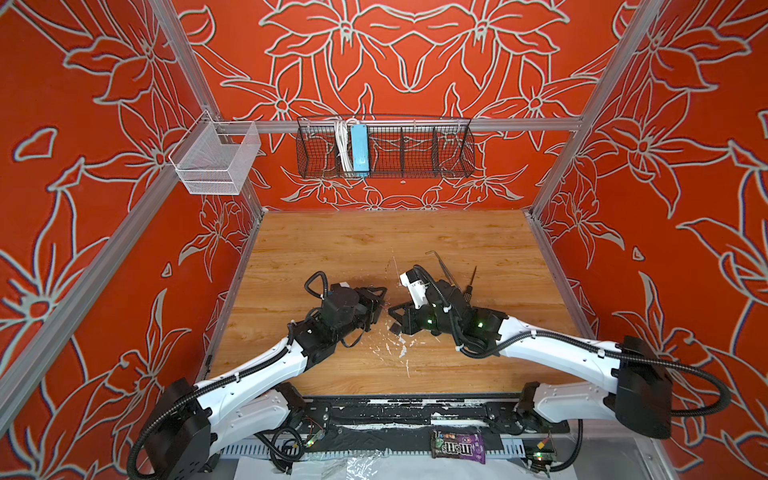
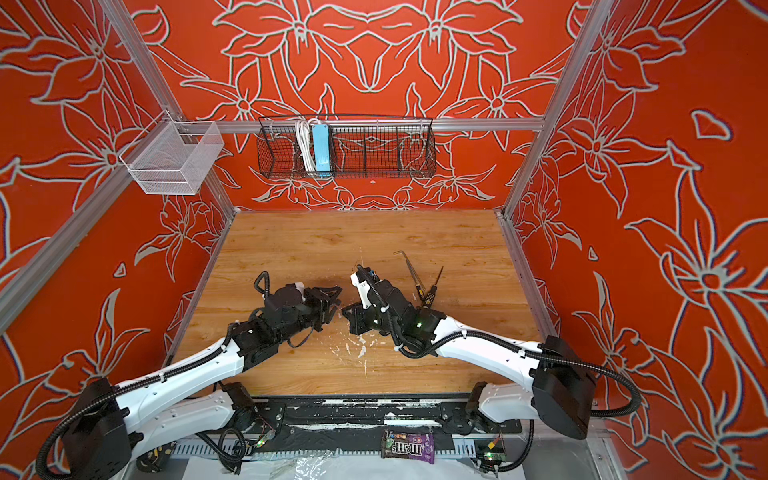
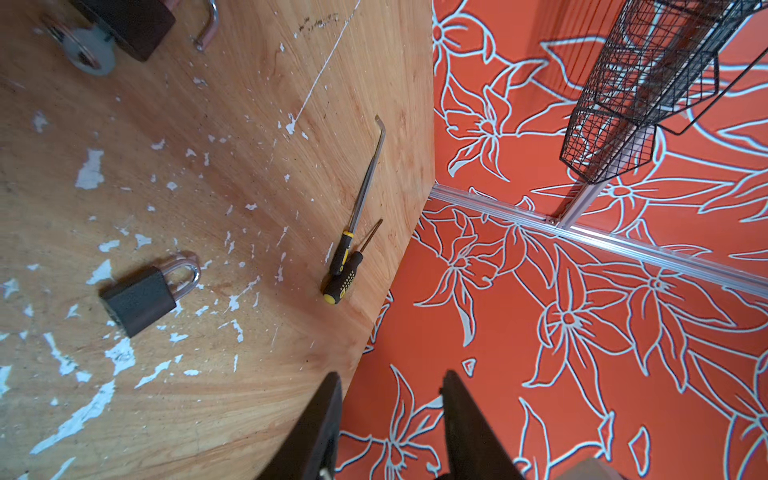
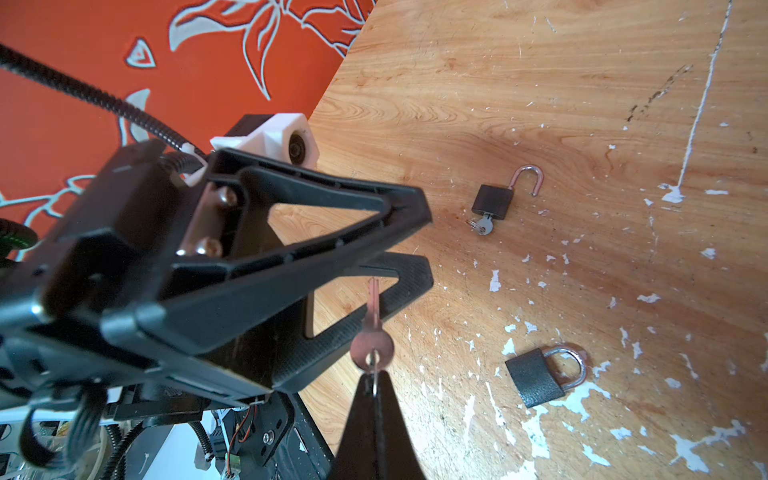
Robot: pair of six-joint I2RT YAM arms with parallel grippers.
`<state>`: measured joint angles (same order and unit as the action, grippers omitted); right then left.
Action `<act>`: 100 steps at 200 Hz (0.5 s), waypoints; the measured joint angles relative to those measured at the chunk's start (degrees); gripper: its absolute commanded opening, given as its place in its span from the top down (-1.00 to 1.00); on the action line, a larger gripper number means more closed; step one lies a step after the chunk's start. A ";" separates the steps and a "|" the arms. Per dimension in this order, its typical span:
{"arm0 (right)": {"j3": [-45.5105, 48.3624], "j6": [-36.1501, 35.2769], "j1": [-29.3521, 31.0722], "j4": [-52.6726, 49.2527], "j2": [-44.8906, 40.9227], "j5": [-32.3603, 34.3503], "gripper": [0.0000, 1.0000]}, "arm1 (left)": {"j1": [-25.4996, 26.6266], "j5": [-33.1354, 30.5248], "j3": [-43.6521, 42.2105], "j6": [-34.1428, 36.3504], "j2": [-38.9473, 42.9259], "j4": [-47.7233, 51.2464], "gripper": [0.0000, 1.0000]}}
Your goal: Unlock with the key
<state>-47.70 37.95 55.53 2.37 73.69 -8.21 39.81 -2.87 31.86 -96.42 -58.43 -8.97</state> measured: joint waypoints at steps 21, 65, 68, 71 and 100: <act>0.00 0.00 0.00 0.02 0.00 0.00 1.00 | 0.00 -0.15 0.00 -0.17 0.00 0.39 0.47; 0.00 -0.02 0.00 0.02 0.00 -0.02 1.00 | 0.00 -0.48 0.00 -0.13 0.04 1.09 0.68; 0.00 -0.02 0.00 0.02 0.00 -0.02 1.00 | 0.00 -0.50 0.00 -0.33 0.04 1.09 0.69; 0.00 -0.02 0.00 0.02 0.00 -0.02 1.00 | 0.00 -0.48 0.00 -0.17 0.04 1.16 0.70; 0.00 -0.17 0.00 0.00 0.00 0.02 1.00 | 0.00 -0.55 0.00 -0.35 0.04 1.27 0.84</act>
<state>-47.70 37.78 55.53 2.37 73.69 -8.19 39.81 -3.42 31.86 -96.77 -58.39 -7.70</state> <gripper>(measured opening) 0.043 0.109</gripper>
